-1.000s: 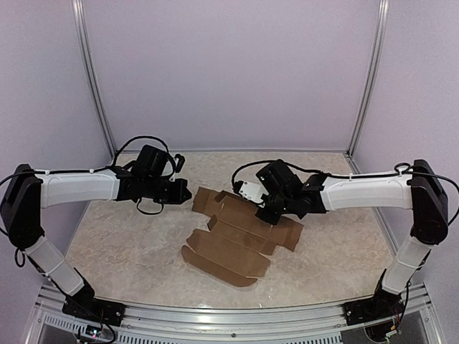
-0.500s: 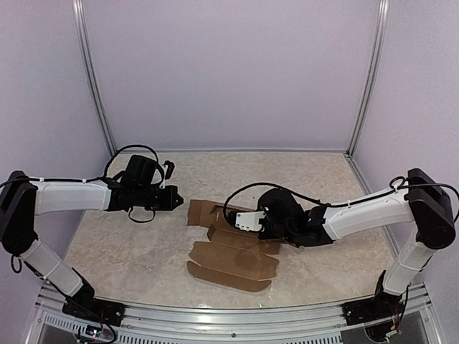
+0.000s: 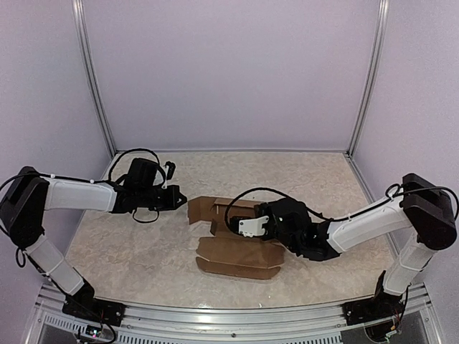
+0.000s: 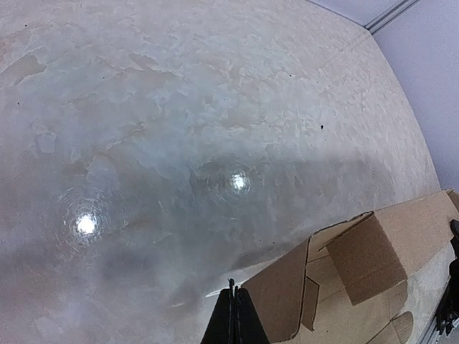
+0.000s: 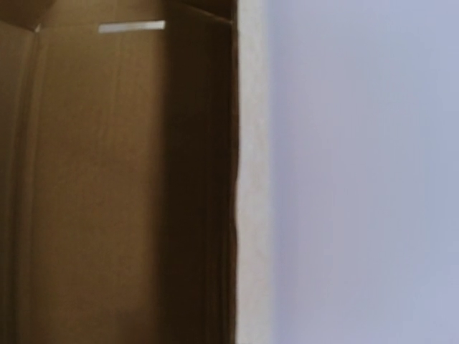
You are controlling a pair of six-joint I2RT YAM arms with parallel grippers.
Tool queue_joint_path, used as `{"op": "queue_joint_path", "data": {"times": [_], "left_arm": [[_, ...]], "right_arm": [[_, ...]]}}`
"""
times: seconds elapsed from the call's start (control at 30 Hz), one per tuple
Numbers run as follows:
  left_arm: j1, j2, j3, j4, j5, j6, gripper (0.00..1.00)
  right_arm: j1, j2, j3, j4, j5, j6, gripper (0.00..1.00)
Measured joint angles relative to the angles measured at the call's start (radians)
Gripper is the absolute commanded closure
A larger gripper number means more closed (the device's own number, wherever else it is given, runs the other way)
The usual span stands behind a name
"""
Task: Fold the paper box
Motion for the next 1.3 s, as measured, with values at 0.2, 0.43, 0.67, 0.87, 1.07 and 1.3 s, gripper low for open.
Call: {"op": "queue_joint_path", "data": {"times": [0.2, 0.43, 0.67, 0.87, 1.07, 1.3], "left_arm": [[0.024, 0.035, 0.0, 0.056, 0.014, -0.009, 1.0], [0.047, 0.11, 0.04, 0.082, 0.072, -0.022, 1.0], [0.039, 0.151, 0.057, 0.111, 0.136, -0.027, 1.0], [-0.005, 0.151, 0.052, 0.132, 0.143, -0.026, 1.0], [-0.073, 0.146, 0.01, 0.158, 0.118, -0.011, 1.0], [-0.131, 0.122, -0.031, 0.164, 0.062, 0.006, 1.0]], "right_arm": [[0.023, 0.024, -0.045, 0.177, 0.016, -0.062, 1.0], [0.055, 0.06, -0.076, 0.318, 0.031, -0.108, 1.0], [0.06, 0.114, -0.098, 0.439, 0.06, -0.148, 1.0], [0.06, 0.132, -0.103, 0.486, 0.077, -0.159, 1.0], [0.06, 0.134, -0.11, 0.491, 0.083, -0.147, 1.0], [0.06, 0.147, -0.112, 0.491, 0.09, -0.125, 1.0]]}}
